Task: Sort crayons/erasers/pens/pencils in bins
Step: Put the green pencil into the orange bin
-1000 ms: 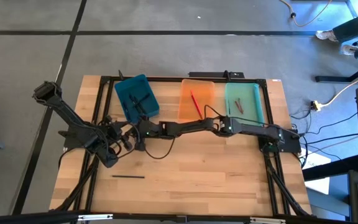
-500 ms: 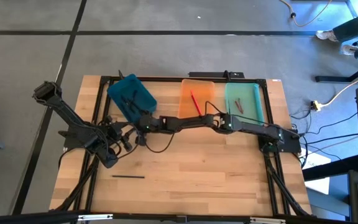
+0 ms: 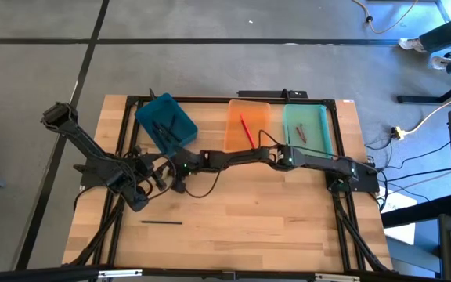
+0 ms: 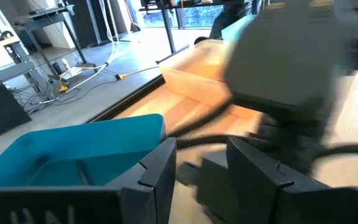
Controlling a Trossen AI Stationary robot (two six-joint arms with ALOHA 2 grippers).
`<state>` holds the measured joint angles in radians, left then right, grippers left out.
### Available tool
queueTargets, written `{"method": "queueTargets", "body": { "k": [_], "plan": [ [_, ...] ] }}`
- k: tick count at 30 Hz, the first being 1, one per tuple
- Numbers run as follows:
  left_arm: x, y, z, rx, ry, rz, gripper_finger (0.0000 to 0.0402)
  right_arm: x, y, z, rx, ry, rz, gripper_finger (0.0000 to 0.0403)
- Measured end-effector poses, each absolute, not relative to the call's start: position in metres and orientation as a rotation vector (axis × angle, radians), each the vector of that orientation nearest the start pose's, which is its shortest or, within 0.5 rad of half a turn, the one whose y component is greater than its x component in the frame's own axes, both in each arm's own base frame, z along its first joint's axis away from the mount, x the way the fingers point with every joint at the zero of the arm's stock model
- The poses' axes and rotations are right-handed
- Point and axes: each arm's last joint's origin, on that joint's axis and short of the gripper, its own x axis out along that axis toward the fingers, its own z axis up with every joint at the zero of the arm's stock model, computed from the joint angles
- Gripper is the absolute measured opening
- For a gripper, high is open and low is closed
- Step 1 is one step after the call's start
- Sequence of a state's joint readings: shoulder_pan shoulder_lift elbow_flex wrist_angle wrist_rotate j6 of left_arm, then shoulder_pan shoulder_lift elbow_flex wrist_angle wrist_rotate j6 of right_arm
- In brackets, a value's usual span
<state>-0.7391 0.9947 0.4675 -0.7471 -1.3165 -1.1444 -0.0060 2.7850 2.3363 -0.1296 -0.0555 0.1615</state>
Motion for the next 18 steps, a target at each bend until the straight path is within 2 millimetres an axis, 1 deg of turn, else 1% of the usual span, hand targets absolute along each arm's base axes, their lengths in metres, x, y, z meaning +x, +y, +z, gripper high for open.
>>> {"method": "queueTargets", "body": {
  "k": [5, 10, 13, 18],
  "plan": [
    [0.122, -0.074, 0.181, 0.022, 0.287, 0.732, 0.0135, 0.595, 0.029, 0.094, 0.167, 0.567, -0.066, 0.0068],
    [0.122, -0.074, 0.181, 0.019, 0.294, 0.729, 0.0135, 0.597, 0.049, 0.101, 0.074, 0.505, -0.028, 0.0098],
    [0.122, -0.074, 0.181, 0.020, 0.292, 0.730, 0.0135, 0.599, 0.052, 0.105, 0.049, 0.455, -0.014, 0.0125],
    [0.122, -0.074, 0.182, 0.023, 0.267, 0.740, 0.0135, 0.598, 0.047, 0.102, 0.011, 0.481, -0.007, 0.0174]
  ]
}}
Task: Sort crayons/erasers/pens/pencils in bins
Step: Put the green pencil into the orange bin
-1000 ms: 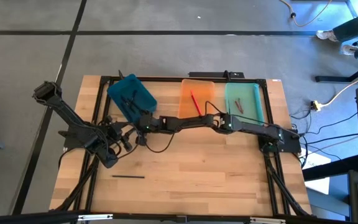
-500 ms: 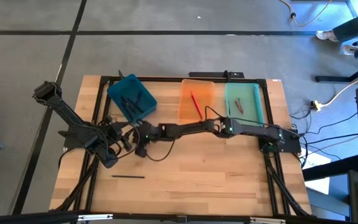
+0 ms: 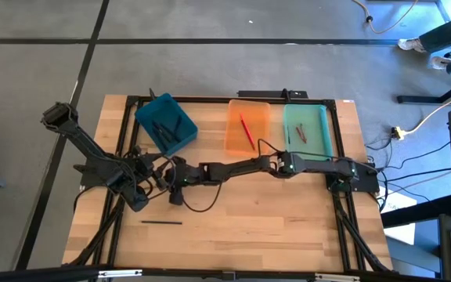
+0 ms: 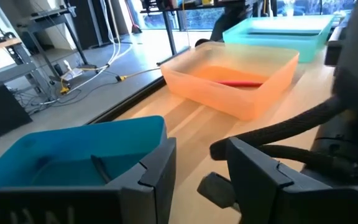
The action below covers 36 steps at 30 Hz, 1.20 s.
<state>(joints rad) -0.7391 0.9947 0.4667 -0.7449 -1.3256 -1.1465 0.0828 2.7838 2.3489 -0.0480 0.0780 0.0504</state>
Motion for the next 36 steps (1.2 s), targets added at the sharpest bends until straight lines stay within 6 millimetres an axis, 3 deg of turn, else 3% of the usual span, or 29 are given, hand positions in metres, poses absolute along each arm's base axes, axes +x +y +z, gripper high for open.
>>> {"method": "queueTargets", "body": {
  "k": [5, 10, 15, 21, 25, 31, 36],
  "plan": [
    [0.122, -0.074, 0.182, 0.023, 0.259, 0.743, 0.0135, 0.598, 0.041, 0.096, -0.012, 0.509, 0.042, 0.0194],
    [0.123, -0.074, 0.182, 0.024, 0.259, 0.743, 0.0135, 0.599, 0.034, 0.079, 0.004, 0.533, 0.057, 0.0178],
    [0.123, -0.074, 0.182, 0.026, 0.260, 0.742, 0.0135, 0.598, 0.033, 0.074, 0.004, 0.558, 0.048, 0.0129],
    [0.122, -0.073, 0.182, 0.032, 0.262, 0.743, 0.0135, 0.594, 0.033, 0.076, 0.002, 0.618, 0.057, 0.0034],
    [0.122, -0.073, 0.182, 0.039, 0.267, 0.742, 0.0135, 0.583, 0.041, 0.082, -0.029, 0.764, 0.064, 0.0019],
    [0.122, -0.073, 0.182, 0.057, 0.282, 0.736, 0.0135, 0.559, 0.065, 0.098, -0.080, 1.006, 0.066, 0.0053],
    [0.122, -0.074, 0.182, 0.052, 0.282, 0.735, 0.0135, 0.544, 0.086, 0.104, -0.097, 1.125, 0.055, 0.0044]
  ]
}}
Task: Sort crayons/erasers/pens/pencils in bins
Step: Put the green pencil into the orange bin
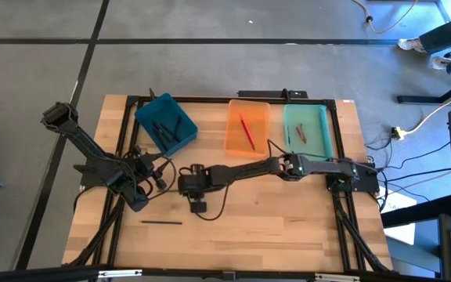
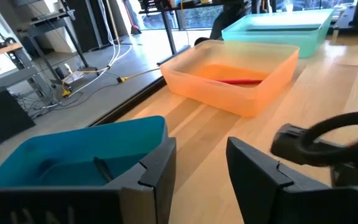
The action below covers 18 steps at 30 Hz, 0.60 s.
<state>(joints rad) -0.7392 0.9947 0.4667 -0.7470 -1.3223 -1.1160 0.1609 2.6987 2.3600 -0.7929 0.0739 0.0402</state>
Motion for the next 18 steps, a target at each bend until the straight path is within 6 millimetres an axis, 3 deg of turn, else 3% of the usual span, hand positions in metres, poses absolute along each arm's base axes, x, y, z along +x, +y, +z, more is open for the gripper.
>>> {"method": "queueTargets", "body": {
  "k": [4, 11, 18],
  "plan": [
    [0.123, -0.074, 0.182, 0.047, 0.280, 0.734, 0.0135, 0.544, 0.090, 0.105, -0.103, 1.119, 0.038, 0.0053],
    [0.124, -0.075, 0.182, -0.012, 0.255, 0.734, 0.0135, 0.545, 0.084, 0.109, -0.099, 1.102, 0.032, 0.0114],
    [0.124, -0.075, 0.183, -0.007, 0.256, 0.733, 0.0135, 0.557, 0.085, 0.122, -0.136, 0.939, 0.092, 0.0148]
  ]
}}
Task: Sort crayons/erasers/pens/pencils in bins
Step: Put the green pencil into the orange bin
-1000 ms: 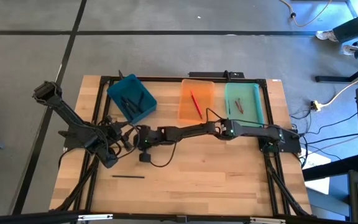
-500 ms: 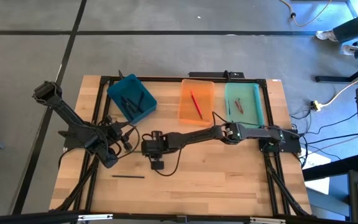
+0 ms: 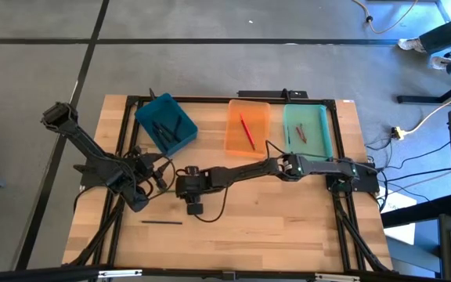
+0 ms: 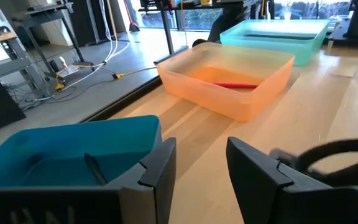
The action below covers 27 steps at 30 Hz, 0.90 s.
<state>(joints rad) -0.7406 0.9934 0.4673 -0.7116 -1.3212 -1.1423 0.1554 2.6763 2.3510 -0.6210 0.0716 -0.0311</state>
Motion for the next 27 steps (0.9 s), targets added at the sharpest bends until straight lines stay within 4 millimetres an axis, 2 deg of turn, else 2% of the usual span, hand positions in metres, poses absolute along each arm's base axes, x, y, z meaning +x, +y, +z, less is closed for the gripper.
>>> {"method": "queueTargets", "body": {
  "k": [4, 10, 15, 20, 27],
  "plan": [
    [0.124, -0.078, 0.188, -0.025, 0.234, 0.723, 0.0135, 0.563, 0.080, 0.123, -0.089, 0.887, 0.151, 0.0149],
    [0.122, -0.084, 0.192, -0.007, 0.166, 0.707, 0.0135, 0.563, 0.070, 0.121, -0.028, 0.910, 0.113, 0.0141],
    [0.120, -0.086, 0.193, 0.004, 0.145, 0.694, 0.0135, 0.557, 0.066, 0.119, -0.004, 0.982, 0.080, 0.0087],
    [0.120, -0.086, 0.193, 0.006, 0.140, 0.697, 0.0135, 0.554, 0.073, 0.120, -0.102, 1.003, 0.125, 0.0019],
    [0.120, -0.086, 0.193, 0.009, 0.130, 0.702, 0.0135, 0.554, 0.076, 0.120, -0.118, 1.005, 0.105, 0.0011]
  ]
}}
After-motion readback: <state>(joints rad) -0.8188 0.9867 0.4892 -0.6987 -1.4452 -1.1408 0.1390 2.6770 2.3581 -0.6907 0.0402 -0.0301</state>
